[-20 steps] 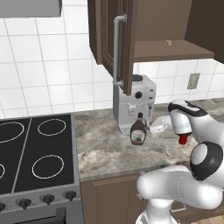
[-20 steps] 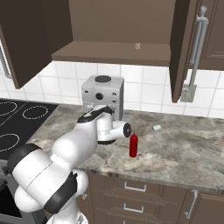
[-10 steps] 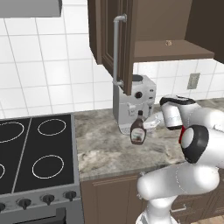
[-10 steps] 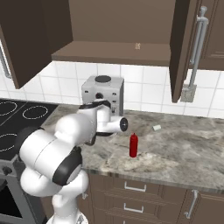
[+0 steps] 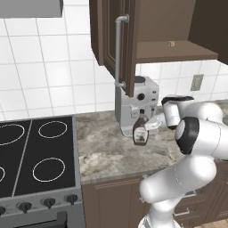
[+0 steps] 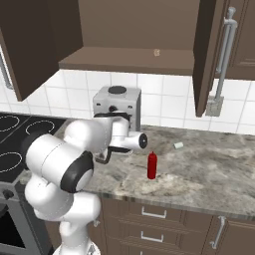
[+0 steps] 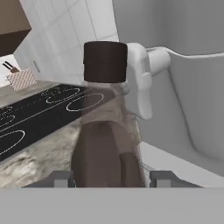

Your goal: Pick the ketchup and syrup bottle from the counter and place them in the cabinet.

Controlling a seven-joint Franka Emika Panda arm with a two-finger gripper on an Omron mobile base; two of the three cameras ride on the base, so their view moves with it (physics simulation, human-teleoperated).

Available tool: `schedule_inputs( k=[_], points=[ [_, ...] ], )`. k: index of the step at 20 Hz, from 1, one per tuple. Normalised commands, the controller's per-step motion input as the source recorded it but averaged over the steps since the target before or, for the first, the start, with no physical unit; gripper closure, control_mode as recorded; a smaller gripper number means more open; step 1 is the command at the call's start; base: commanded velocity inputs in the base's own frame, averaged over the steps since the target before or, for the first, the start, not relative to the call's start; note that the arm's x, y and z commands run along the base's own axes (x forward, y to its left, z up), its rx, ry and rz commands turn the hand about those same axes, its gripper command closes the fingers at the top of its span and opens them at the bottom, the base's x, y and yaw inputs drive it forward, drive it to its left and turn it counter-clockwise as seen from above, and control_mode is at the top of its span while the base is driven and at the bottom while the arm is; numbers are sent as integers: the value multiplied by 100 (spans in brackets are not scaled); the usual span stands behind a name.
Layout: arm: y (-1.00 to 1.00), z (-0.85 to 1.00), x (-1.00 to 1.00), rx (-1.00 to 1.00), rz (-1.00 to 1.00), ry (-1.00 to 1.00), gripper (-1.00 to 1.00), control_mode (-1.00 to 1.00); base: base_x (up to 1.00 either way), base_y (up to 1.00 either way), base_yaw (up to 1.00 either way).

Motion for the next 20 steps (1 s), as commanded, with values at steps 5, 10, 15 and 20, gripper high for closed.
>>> schedule_inputs(
  k=[5,10,15,20],
  points=[
    [0,57,-22,7,0,-8,100,-100,0,0,0],
    [-1,98,-45,8,0,-11,100,-100,0,0,0],
    [-12,100,-31,6,-4,-12,100,-100,0,0,0],
    [-19,100,-15,3,-11,-15,100,-100,0,0,0]
  ],
)
